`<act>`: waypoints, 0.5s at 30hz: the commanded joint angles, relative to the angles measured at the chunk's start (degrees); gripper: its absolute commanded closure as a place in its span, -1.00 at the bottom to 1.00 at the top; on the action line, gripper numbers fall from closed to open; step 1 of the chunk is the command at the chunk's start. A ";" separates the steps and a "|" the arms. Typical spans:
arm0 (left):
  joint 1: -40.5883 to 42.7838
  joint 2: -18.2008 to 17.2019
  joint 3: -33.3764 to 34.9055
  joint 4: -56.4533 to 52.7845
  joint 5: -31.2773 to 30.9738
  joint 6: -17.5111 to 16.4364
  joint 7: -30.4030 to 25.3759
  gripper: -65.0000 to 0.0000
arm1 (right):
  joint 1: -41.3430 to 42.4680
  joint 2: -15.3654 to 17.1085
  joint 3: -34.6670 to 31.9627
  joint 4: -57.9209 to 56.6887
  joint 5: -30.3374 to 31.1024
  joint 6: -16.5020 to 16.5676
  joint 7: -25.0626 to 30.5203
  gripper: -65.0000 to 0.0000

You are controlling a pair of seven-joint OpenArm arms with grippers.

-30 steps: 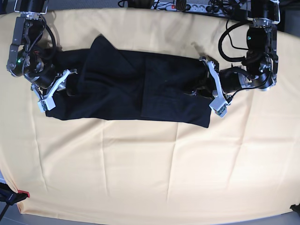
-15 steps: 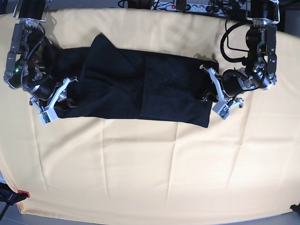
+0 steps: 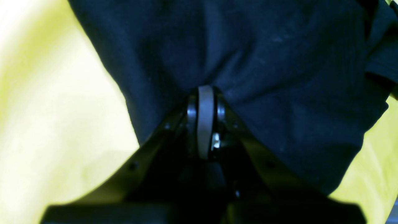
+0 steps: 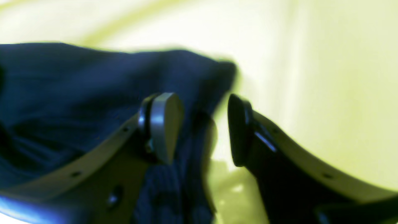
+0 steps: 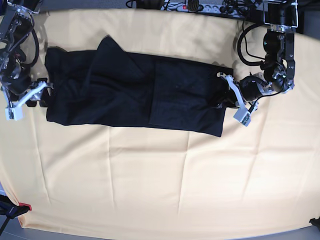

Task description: Fold the T-shirt properly

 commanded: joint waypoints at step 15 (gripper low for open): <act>-0.17 -0.68 -0.04 0.09 -1.05 1.05 5.07 1.00 | -8.02 -7.80 4.79 -7.06 14.21 6.49 3.76 -0.07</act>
